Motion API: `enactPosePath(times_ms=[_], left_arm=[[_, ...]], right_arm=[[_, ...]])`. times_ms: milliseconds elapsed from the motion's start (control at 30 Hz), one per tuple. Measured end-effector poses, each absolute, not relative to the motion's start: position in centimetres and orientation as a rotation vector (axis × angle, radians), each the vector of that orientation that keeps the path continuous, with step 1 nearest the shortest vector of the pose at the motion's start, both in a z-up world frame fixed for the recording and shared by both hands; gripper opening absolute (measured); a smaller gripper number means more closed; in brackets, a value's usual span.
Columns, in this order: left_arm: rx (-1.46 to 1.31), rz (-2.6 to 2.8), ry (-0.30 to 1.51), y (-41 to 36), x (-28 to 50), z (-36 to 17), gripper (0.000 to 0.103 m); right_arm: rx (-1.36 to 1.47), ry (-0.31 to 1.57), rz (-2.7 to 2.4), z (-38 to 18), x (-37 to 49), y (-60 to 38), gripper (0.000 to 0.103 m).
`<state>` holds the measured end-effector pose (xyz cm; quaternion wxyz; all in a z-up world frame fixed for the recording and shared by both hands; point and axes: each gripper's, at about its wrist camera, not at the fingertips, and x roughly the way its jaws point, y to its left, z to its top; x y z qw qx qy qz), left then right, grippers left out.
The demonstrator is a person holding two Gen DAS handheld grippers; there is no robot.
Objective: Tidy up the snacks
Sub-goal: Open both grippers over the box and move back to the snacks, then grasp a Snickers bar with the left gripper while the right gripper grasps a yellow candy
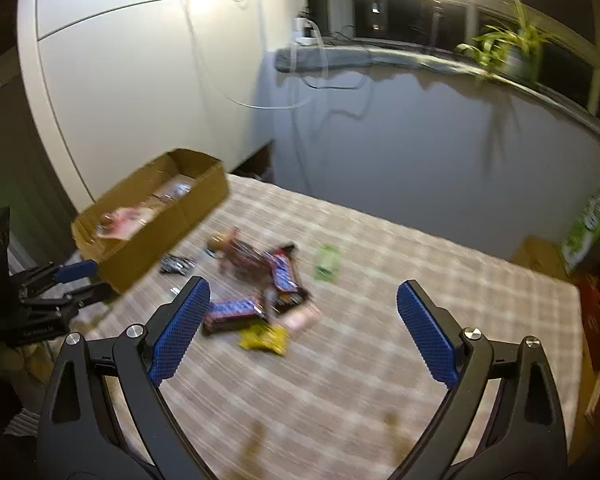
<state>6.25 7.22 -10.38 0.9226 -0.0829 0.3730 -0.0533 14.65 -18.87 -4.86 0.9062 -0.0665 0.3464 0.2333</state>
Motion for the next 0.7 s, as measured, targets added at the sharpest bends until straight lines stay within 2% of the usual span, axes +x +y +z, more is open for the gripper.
enactPosePath(times_ms=[133,367,433,700], left_arm=[[-0.151,-0.154,0.784,5.6,6.7,-10.9,0.061],[-0.082,-0.276,0.825,2.6,8.9,-11.1,0.033],[-0.067,-0.312,0.850,1.8,10.0,-11.3,0.028],[0.034,-0.362,0.926,-0.9,13.0,-12.6,0.028]], right_arm=[[-0.159,0.736,0.440,-6.3,13.7,-21.3,0.094],[-0.183,0.807,0.539,-8.6,12.8,-22.1,0.060],[-0.208,0.818,0.599,-9.1,12.7,-21.0,0.056],[-0.354,0.855,0.793,-11.2,14.5,-15.9,0.043]])
